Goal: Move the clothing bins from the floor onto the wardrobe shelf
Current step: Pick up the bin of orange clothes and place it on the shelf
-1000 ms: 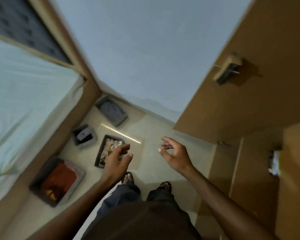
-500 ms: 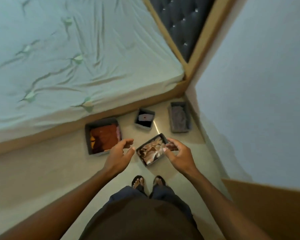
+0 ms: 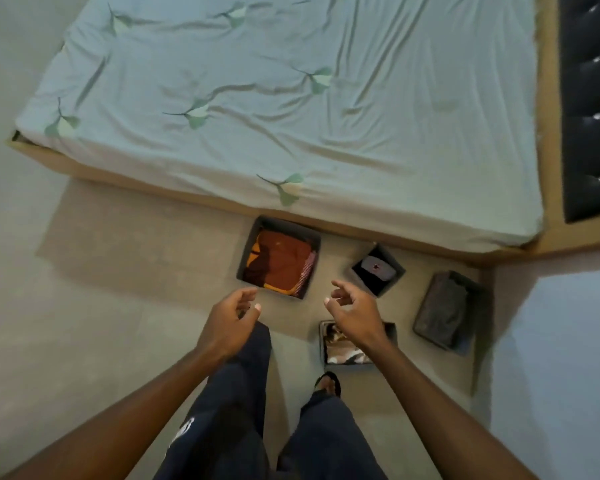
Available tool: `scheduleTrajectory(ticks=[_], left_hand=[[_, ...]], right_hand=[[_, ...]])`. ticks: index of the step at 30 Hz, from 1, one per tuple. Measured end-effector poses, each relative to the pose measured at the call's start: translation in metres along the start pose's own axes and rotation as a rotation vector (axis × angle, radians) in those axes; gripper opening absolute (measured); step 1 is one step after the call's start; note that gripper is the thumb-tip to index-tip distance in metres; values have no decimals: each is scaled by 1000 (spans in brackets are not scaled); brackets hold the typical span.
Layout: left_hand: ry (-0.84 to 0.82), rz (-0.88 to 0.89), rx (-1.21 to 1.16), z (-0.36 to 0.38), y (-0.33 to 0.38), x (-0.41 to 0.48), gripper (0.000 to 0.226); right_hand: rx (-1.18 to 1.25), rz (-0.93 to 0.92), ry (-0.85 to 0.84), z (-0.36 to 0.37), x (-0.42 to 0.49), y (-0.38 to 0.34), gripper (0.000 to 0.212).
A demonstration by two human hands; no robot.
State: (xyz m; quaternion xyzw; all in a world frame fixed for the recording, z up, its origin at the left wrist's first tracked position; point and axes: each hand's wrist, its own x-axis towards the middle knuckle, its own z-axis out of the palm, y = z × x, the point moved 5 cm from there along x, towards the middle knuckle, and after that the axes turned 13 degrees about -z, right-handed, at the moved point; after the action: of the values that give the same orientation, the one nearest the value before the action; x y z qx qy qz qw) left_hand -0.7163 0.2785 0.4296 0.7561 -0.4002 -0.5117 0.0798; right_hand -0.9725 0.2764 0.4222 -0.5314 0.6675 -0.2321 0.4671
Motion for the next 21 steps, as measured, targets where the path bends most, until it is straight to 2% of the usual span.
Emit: scheduleTrajectory(ticks=[4,9,12,19,21], left_hand=[[-36,-97,17,-16,-25,97,33],[-121,-210,106,-9,-60,197,36],[-146,-252,122,12,-83,251,39],[-165,-436,134,131,-200,390,39],[-152,-498,137,163,-229,410,27]], right_hand=[[-95,91,-57,57,82,26,50],[-200,183,-209,128,148,70,54],[-221,192,-196,159,187,104,50],[-454,203,-153,233,277,272,48],[-524,190,-165,244,294,308,50]])
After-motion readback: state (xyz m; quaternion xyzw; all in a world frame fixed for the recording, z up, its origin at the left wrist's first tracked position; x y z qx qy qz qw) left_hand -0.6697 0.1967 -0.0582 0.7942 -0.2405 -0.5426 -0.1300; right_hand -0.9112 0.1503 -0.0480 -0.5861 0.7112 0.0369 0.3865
